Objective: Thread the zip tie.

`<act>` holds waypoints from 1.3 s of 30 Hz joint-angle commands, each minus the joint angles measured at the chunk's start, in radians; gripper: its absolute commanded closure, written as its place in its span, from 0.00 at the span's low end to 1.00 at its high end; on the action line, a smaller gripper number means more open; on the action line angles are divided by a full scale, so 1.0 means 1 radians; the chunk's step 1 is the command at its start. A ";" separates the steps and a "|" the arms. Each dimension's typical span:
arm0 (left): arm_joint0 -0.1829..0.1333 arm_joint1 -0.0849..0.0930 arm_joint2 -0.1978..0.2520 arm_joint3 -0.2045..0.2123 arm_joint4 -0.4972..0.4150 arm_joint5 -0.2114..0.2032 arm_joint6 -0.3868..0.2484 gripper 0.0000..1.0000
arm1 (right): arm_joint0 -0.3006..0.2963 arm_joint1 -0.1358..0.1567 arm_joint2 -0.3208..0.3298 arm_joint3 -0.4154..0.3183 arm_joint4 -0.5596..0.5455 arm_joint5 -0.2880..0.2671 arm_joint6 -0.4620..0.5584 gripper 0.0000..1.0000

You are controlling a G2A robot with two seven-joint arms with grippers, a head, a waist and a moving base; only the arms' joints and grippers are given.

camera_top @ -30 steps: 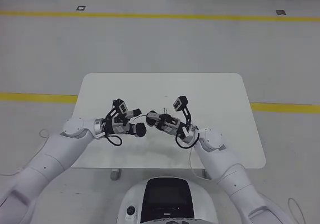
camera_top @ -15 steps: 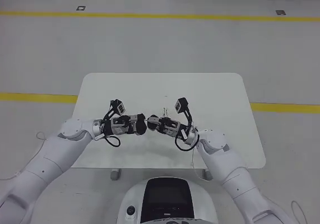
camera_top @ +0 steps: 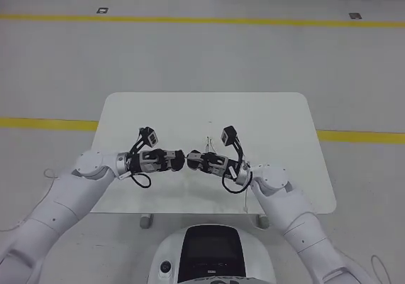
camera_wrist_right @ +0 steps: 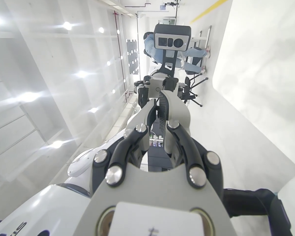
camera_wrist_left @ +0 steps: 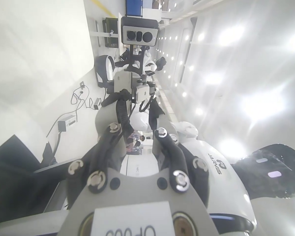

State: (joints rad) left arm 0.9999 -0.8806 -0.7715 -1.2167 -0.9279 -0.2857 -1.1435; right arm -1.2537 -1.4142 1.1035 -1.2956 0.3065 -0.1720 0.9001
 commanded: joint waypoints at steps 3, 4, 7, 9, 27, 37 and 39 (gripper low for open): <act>0.001 -0.003 -0.006 0.000 0.008 0.002 -0.011 0.82 | 0.006 0.002 -0.006 0.008 0.006 0.001 0.003 1.00; 0.002 -0.004 -0.007 0.000 0.009 0.003 -0.014 0.82 | 0.008 0.003 -0.008 0.010 0.007 0.001 0.003 1.00; 0.002 -0.006 -0.011 0.002 0.013 0.005 -0.022 0.84 | 0.013 0.005 -0.013 0.015 0.010 0.002 0.006 1.00; 0.003 -0.008 -0.013 0.004 0.016 0.006 -0.027 0.84 | 0.016 0.006 -0.016 0.018 0.011 0.003 0.007 1.00; 0.005 -0.025 -0.026 0.023 0.035 0.017 -0.051 0.91 | 0.035 0.014 -0.041 0.042 0.040 -0.016 0.013 1.00; 0.005 -0.035 -0.034 0.032 0.043 0.024 -0.058 0.92 | 0.041 0.019 -0.051 0.050 0.059 -0.030 0.022 1.00; 0.005 -0.036 -0.036 0.034 0.043 0.024 -0.058 0.93 | 0.042 0.020 -0.052 0.050 0.060 -0.031 0.024 1.00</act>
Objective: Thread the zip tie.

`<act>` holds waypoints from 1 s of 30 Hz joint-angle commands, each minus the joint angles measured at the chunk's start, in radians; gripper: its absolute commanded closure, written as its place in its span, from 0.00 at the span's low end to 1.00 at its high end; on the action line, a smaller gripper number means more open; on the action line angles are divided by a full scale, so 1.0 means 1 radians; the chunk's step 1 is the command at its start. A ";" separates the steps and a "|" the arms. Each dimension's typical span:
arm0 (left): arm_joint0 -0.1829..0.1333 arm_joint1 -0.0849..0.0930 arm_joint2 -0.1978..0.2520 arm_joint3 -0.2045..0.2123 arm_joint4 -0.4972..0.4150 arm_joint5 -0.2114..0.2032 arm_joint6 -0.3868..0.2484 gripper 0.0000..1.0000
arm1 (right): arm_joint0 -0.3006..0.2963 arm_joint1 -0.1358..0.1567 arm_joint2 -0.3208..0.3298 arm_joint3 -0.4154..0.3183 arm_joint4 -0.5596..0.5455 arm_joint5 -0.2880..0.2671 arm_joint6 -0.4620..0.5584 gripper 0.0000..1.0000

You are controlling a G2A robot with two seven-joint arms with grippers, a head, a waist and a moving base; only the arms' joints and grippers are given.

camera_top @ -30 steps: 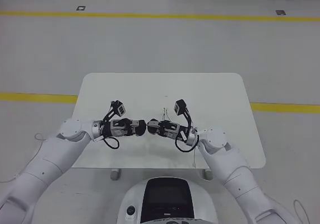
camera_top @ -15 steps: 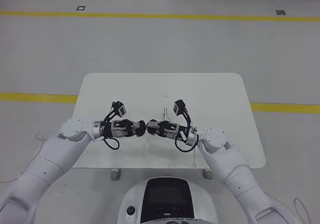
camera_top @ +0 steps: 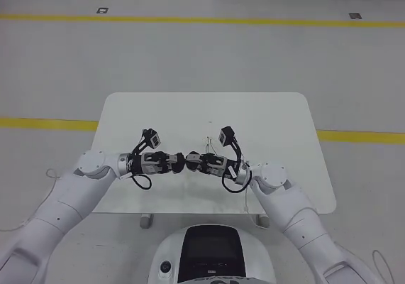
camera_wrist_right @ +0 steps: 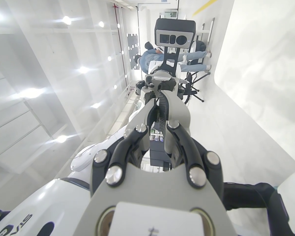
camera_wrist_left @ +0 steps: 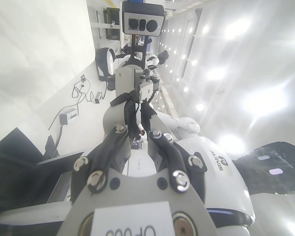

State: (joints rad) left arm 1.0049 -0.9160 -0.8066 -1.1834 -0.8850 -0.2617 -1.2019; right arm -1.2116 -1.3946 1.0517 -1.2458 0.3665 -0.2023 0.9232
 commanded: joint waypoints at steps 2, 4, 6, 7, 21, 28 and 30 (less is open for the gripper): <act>0.001 -0.002 -0.005 0.004 0.000 -0.001 -0.001 0.93 | 0.001 0.002 -0.002 -0.001 0.000 -0.001 0.002 1.00; 0.002 -0.003 -0.008 0.006 0.000 -0.001 -0.002 0.93 | 0.001 0.003 -0.004 -0.003 0.000 -0.001 0.004 1.00; 0.004 -0.004 -0.011 0.006 0.000 -0.002 -0.002 0.93 | 0.001 0.005 -0.006 -0.004 0.000 -0.002 0.006 1.00; 0.005 -0.005 -0.012 0.006 0.001 -0.002 -0.002 0.93 | 0.001 0.006 -0.007 -0.005 -0.001 -0.002 0.008 1.00; 0.012 -0.012 -0.026 0.009 0.013 0.009 -0.011 1.00 | 0.004 0.012 -0.023 -0.009 0.006 -0.009 0.012 1.00; 0.011 -0.017 -0.034 0.015 0.015 0.010 -0.019 1.00 | 0.007 0.015 -0.026 -0.004 0.018 -0.007 0.004 0.61; 0.012 -0.018 -0.037 0.017 0.014 0.008 -0.021 1.00 | 0.007 0.016 -0.025 -0.003 0.024 -0.006 -0.001 0.00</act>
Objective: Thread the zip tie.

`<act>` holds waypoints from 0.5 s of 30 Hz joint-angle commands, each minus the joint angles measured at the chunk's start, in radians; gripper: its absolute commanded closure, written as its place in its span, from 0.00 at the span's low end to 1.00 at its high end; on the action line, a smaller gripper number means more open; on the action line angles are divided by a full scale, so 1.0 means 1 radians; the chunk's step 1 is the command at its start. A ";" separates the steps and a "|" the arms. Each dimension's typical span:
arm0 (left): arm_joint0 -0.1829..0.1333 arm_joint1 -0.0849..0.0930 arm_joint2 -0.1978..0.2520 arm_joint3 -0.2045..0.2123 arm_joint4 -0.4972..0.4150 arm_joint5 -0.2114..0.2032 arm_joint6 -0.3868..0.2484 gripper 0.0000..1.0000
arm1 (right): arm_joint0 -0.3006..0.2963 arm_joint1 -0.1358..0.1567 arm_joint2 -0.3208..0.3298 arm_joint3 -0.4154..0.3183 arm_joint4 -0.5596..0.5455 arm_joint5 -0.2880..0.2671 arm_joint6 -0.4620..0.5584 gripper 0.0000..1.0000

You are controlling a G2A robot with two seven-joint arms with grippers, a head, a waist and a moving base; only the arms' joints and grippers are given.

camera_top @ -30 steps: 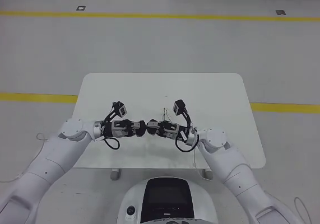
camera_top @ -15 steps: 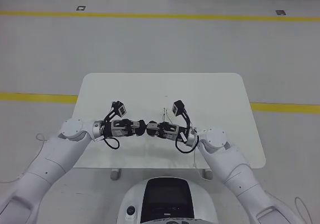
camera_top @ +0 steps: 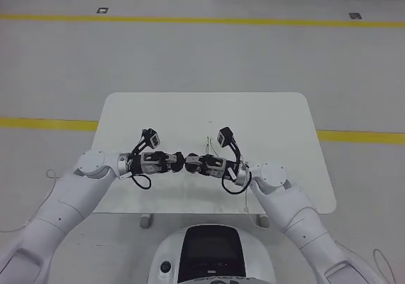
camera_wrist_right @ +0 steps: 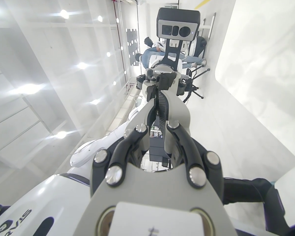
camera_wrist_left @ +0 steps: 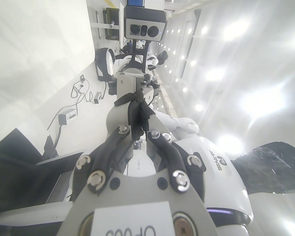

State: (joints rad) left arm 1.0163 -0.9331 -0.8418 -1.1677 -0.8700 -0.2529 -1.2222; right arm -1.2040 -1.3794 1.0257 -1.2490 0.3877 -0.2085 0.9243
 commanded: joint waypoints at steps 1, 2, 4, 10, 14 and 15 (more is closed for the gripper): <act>0.001 -0.001 -0.003 0.002 -0.001 -0.002 -0.002 1.00 | -0.001 0.001 0.002 0.001 0.006 -0.001 -0.004 0.00; 0.002 -0.001 -0.005 0.002 -0.001 -0.002 -0.003 1.00 | -0.001 0.002 0.003 0.002 0.010 -0.002 -0.006 0.00; 0.003 -0.002 -0.007 0.003 -0.001 -0.003 -0.005 1.00 | -0.003 0.003 0.006 0.002 0.013 -0.003 -0.009 0.00; 0.004 -0.004 -0.017 0.005 0.006 -0.009 -0.009 1.00 | -0.012 0.006 0.013 -0.005 0.031 -0.013 -0.035 0.00; 0.005 -0.004 -0.023 -0.009 0.029 -0.028 -0.006 1.00 | -0.015 0.006 0.016 -0.005 0.045 -0.013 -0.063 0.00; 0.005 -0.004 -0.023 -0.009 0.029 -0.028 -0.006 1.00 | -0.015 0.006 0.016 -0.005 0.045 -0.013 -0.063 0.00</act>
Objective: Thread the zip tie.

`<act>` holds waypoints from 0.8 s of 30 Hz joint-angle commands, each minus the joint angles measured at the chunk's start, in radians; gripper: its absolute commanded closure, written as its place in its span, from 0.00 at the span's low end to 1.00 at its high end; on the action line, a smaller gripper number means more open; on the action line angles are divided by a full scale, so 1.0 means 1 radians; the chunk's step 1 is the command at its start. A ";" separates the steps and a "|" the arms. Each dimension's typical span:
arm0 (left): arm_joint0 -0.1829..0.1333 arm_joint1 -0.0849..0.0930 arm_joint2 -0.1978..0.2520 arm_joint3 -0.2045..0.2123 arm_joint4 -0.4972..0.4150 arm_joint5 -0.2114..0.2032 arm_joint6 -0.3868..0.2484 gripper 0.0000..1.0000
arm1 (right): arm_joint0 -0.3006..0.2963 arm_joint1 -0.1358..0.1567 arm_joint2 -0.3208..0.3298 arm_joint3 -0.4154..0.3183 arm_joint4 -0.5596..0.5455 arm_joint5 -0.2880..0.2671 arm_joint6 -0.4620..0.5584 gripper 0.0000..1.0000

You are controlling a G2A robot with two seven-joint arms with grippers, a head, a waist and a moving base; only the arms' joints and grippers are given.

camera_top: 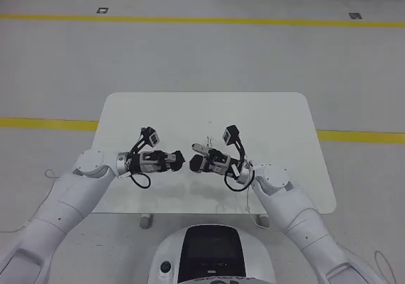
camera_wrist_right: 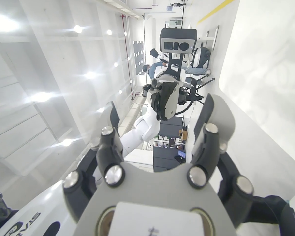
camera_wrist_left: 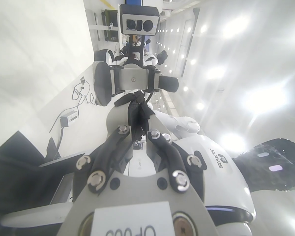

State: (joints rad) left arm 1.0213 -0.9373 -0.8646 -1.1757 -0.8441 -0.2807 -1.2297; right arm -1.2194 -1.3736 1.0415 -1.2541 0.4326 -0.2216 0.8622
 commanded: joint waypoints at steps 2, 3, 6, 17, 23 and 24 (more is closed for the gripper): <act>0.000 0.000 0.000 -0.001 0.003 0.000 0.002 1.00 | 0.000 0.000 0.000 0.000 0.000 0.000 -0.001 0.00; 0.000 0.000 0.000 -0.001 0.003 0.000 0.002 1.00 | 0.000 0.000 0.000 0.000 0.000 0.000 -0.001 0.00; 0.000 0.000 0.000 -0.001 0.003 0.000 0.002 1.00 | 0.000 0.000 0.000 0.000 0.000 0.000 -0.001 0.00; 0.014 -0.039 -0.086 0.018 0.294 -0.059 0.342 1.00 | 0.000 0.000 0.000 0.000 0.000 0.000 -0.001 0.00; 0.064 -0.078 -0.184 -0.015 0.384 -0.059 0.350 1.00 | 0.000 0.000 0.000 0.000 0.000 0.000 -0.001 0.00; 0.070 -0.087 -0.205 -0.018 0.387 -0.059 0.325 1.00 | 0.000 0.000 0.000 0.000 0.000 0.000 -0.001 0.00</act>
State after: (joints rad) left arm 1.0853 -1.0160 -1.0490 -1.1917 -0.4577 -0.3400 -0.8822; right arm -1.2194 -1.3737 1.0415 -1.2539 0.4328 -0.2214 0.8615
